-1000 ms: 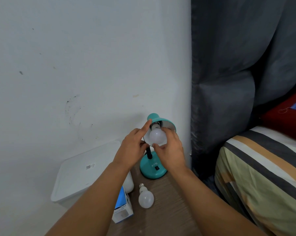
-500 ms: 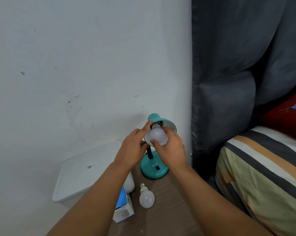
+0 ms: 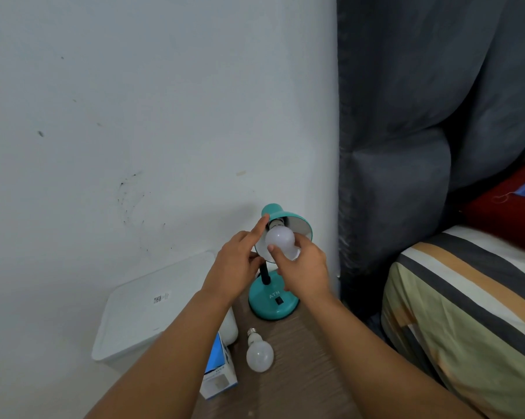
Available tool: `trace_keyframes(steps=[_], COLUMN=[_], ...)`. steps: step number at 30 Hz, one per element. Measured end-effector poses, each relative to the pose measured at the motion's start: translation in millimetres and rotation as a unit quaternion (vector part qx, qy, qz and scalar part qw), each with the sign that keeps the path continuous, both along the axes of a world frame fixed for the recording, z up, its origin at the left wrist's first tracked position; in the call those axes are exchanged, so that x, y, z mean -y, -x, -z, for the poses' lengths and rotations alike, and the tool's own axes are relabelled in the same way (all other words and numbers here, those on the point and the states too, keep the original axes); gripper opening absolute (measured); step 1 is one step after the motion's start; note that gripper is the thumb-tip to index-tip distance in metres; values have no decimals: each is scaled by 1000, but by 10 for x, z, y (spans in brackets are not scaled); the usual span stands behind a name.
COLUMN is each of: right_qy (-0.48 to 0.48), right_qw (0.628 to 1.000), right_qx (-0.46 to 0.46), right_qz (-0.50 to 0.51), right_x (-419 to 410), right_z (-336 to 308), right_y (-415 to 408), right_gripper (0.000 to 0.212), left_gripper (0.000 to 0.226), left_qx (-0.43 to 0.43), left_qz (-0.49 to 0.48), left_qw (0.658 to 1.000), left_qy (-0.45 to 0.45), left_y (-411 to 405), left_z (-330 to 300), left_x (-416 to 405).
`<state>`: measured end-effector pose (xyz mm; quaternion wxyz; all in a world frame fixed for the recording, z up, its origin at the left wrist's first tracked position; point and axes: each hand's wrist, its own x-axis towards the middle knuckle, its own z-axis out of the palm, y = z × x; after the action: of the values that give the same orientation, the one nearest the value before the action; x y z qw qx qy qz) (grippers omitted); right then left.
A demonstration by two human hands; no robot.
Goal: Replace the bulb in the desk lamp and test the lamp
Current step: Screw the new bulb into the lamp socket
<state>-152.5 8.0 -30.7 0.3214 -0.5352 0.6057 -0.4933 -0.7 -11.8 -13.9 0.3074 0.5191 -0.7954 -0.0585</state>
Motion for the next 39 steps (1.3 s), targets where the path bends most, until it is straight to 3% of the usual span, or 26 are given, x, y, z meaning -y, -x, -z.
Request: trace_keyframes(steps=[4,8,12,17,24,30,34,39], right_qy=[22,14,9,31,5,30,20,-1], right_qw=[999,999,999,994,996,992,994,997], right_qx=[-29,-34,-52,-99,-84,-116,-104,-78], right_qz=[-2,-6,-3,-26,-18,-26,-26,-28], right_x=[-21,15,35,19,27,-13,23,34], right_z=[-22,-32,-40,-56,-48,-35,-74,-45], right_y=[43,30,32,47,34,71,62,38], right_gripper=[77,55,49,73,50,73,56,52], left_gripper=[97,97,97,97,93,95,95,93], left_qx=[-6,-8,-10,-13,-12,-15,-8,-13], left_qz=[-4,-2,6,7,-3,-7,-8,-15], left_qw=[1000,1000,1000,1000,1000,1000,1000,1000], left_qy=[-4,1,-1,7,-4,-5,-10,-18], left_y=[21,14,8,12,21,53,44,69], left_z=[-2,-8,-16,10,-12,-17,-31,-45], left_x=[2,-5,-5,-15,-34,-49,-60,-84])
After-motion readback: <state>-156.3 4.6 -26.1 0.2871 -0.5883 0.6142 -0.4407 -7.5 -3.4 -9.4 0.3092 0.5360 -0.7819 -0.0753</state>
